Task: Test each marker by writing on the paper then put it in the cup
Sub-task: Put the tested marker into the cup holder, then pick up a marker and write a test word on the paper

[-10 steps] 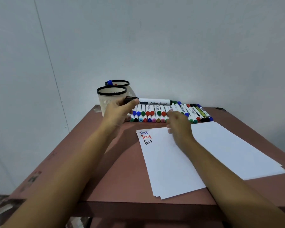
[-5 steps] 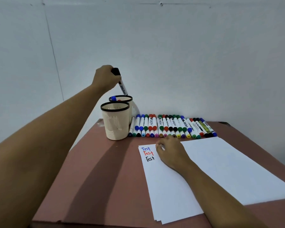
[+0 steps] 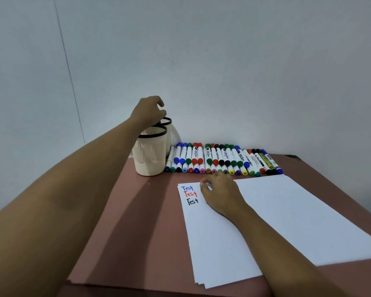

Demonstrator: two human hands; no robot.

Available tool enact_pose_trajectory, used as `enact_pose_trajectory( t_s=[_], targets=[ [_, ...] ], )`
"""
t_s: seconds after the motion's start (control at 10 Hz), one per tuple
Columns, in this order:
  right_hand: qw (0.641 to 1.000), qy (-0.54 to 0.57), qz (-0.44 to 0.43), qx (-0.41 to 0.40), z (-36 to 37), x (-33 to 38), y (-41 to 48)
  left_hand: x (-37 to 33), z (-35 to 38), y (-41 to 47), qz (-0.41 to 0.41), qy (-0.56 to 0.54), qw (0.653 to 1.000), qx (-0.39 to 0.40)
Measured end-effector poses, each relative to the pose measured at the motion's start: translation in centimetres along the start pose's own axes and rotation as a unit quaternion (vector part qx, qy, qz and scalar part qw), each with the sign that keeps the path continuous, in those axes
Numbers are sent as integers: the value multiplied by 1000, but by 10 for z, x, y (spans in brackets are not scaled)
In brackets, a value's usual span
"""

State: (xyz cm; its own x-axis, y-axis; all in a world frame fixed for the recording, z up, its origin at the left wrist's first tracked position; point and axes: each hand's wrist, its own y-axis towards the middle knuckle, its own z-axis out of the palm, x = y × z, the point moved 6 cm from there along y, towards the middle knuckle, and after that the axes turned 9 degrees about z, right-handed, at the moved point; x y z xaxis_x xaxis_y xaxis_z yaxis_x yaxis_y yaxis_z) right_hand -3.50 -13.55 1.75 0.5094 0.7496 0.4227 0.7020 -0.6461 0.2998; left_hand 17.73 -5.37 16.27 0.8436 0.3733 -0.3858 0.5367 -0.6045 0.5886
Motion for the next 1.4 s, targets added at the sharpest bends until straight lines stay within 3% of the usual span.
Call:
enact_pose_trajectory(
  t_s=[0.2, 0.3, 0.4, 0.6, 0.7, 0.8, 0.9, 1.1, 1.2, 1.4],
  targets=[
    [1000, -2, 2, -4, 1, -1, 0, -50, -12, -54, 141, 4, 986, -84],
    [1000, -10, -1, -10, 1, -1, 0, -59, 7, -96, 196, 5, 978, -70],
    [1000, -18, -9, -21, 0, 0, -1, -45, 40, -128, 156, -10, 988, -4],
    [999, -25, -13, -30, 0, 1, -2, -16, 91, -155, 82, 40, 964, 251],
    [998, -46, -19, -27, 1, 4, -3, -15, 95, -160, 78, 41, 954, 286],
    [1000, -18, -2, 19, 0, 1, -1, -15, 94, -160, 80, 33, 954, 286],
    [980, 144, 66, 118, -12, -7, 6, -13, 94, -159, 78, 26, 955, 283],
    [978, 65, 190, -63, -57, -50, 56, -16, 94, -161, 79, 29, 956, 280],
    [968, 30, 232, -88, -61, -72, 67, -15, 94, -160, 81, 28, 957, 279],
    [960, -28, 271, -59, -47, -94, 78, -16, 95, -160, 80, 30, 957, 278]
  ],
)
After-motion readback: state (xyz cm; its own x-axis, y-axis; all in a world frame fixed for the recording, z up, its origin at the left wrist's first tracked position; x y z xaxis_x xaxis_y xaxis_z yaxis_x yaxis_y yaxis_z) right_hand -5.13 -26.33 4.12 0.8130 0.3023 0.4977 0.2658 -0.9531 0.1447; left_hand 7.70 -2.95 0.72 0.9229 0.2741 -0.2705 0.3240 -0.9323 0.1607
